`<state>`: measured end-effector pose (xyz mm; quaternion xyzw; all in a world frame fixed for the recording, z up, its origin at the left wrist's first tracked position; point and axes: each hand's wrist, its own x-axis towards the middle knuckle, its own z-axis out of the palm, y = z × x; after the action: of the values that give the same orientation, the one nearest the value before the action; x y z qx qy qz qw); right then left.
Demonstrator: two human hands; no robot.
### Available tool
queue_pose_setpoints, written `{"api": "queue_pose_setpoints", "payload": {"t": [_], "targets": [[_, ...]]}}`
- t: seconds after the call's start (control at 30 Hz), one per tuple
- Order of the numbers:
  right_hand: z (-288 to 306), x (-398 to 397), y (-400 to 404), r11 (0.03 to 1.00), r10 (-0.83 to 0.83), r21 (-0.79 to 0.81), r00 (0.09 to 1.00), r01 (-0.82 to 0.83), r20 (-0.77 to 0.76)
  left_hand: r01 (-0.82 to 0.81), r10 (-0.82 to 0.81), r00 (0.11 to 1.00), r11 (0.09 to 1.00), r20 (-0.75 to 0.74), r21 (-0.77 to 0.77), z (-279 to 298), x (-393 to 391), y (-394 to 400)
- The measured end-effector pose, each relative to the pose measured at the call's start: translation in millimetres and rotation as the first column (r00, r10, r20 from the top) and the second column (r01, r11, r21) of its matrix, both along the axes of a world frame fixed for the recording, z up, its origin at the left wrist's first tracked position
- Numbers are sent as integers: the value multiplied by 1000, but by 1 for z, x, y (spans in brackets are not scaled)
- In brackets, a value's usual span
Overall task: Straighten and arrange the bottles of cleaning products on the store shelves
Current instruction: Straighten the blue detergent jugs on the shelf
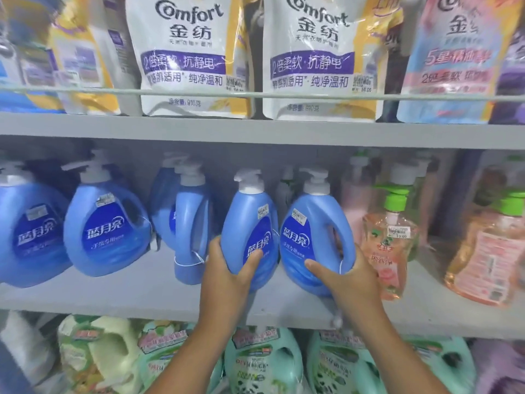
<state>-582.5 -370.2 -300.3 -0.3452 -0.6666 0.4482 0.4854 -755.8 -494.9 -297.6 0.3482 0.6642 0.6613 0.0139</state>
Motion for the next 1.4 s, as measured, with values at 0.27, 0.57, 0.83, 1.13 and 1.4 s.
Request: {"api": "queue_pose_setpoints", "payload": {"t": [0.27,0.57,0.83,1.13,1.4], "targets": [[-2,-16,5,991,-74,121,993,63,88,85,-84,996,995,27,-51,8,-8,-9],[33,-49,-60,798,-155,555,970,233,-185,-242,242,970,969,-3,53,39,-58,-116],[20,-150,-100,912,-162,398,977,96,136,-416,414,909,887,-55,-199,37,-202,-156],[57,-253,-170,852,53,523,996,-9,-70,-4,7,1000,990,19,-144,16,-247,-148],[112,-306,-176,974,27,211,964,-85,264,526,-514,849,846,121,-93,26,-247,-159]]}}
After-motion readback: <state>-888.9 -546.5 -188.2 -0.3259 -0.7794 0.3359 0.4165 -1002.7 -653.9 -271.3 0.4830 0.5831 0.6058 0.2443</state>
